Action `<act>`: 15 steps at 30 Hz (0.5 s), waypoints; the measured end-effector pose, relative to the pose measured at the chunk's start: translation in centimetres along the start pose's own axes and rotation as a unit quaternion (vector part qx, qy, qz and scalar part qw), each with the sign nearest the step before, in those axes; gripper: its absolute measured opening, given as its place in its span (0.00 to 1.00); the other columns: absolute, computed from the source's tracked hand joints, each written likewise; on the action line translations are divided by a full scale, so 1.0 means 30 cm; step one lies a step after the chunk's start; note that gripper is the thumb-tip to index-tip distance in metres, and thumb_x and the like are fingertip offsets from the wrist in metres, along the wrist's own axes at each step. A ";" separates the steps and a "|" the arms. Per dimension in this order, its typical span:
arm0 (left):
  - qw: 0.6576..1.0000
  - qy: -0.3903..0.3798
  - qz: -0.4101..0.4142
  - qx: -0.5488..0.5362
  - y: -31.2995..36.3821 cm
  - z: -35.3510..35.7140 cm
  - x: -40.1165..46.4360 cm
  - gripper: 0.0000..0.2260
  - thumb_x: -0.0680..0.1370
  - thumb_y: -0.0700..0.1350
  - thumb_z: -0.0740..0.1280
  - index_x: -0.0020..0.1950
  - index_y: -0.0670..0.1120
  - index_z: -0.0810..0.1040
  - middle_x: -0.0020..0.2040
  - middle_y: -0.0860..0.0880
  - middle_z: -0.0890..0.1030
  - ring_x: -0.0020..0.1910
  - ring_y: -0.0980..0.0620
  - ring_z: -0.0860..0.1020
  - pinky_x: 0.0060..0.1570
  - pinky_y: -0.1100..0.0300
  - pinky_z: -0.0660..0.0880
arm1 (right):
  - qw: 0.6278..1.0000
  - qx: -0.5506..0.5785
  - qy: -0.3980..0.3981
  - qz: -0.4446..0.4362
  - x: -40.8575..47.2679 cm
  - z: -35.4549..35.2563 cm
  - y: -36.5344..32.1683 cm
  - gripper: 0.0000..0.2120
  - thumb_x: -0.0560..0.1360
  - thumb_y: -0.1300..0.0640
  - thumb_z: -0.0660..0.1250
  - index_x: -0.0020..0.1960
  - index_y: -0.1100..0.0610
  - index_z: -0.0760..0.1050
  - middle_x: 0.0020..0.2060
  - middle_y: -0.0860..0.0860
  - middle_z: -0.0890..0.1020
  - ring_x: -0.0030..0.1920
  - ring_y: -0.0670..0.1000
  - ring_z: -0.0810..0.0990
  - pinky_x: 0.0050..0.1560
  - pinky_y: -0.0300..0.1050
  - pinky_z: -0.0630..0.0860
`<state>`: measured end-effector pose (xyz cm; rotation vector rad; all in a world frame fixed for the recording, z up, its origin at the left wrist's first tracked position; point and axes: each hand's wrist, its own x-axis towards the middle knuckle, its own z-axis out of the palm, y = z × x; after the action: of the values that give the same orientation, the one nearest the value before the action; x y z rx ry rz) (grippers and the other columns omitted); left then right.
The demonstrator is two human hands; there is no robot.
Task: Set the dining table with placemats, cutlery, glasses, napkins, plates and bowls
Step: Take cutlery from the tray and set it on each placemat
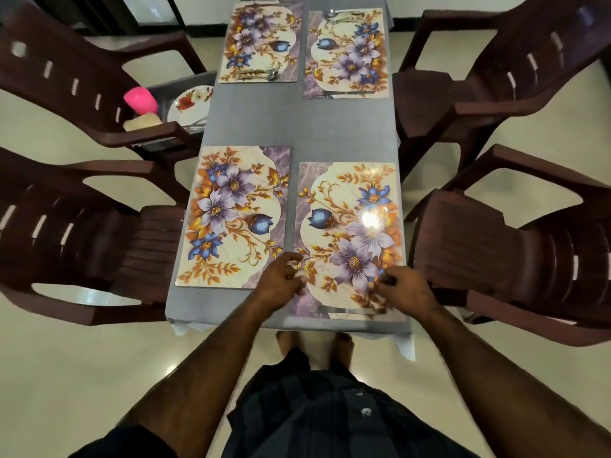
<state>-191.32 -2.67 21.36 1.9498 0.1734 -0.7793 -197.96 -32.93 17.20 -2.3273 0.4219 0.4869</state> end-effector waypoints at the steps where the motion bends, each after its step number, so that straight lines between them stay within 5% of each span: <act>1: 0.996 0.020 -0.012 -0.085 0.036 -0.022 -0.011 0.14 0.80 0.37 0.73 0.64 0.45 0.80 0.52 0.45 0.86 0.44 0.53 0.85 0.36 0.66 0.78 | 1.000 0.031 -0.007 0.003 0.005 -0.014 -0.029 0.12 0.73 0.49 0.77 0.37 0.55 0.79 0.33 0.50 0.82 0.36 0.51 0.81 0.39 0.48 0.77; 6: 0.962 0.028 -0.030 -0.269 0.182 -0.070 0.002 0.05 0.81 0.42 0.72 0.54 0.42 0.85 0.43 0.46 0.86 0.37 0.54 0.77 0.35 0.64 0.70 | 0.955 0.251 -0.142 0.068 -0.003 -0.052 -0.222 0.12 0.81 0.51 0.70 0.50 0.60 0.86 0.44 0.55 0.88 0.33 0.49 0.76 0.32 0.42 0.71; 10: 0.926 -0.026 -0.007 -0.376 0.272 -0.087 0.019 0.05 0.84 0.41 0.68 0.52 0.40 0.81 0.42 0.45 0.82 0.35 0.54 0.75 0.35 0.65 0.75 | 0.893 0.383 -0.216 0.094 0.001 -0.047 -0.301 0.17 0.85 0.47 0.63 0.59 0.60 0.84 0.51 0.58 0.88 0.31 0.46 0.69 0.29 0.39 0.61; 15: 0.913 -0.062 0.001 -0.404 0.257 -0.119 0.067 0.09 0.86 0.42 0.64 0.57 0.38 0.80 0.45 0.42 0.82 0.39 0.51 0.79 0.41 0.60 0.80 | 0.876 0.420 -0.216 0.097 0.063 -0.053 -0.336 0.15 0.83 0.52 0.67 0.58 0.63 0.84 0.44 0.59 0.85 0.31 0.47 0.69 0.28 0.39 0.63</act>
<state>-184.82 -3.92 27.04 1.1118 0.3534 -0.6787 -191.64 -27.35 23.25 -1.2957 0.5167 0.7241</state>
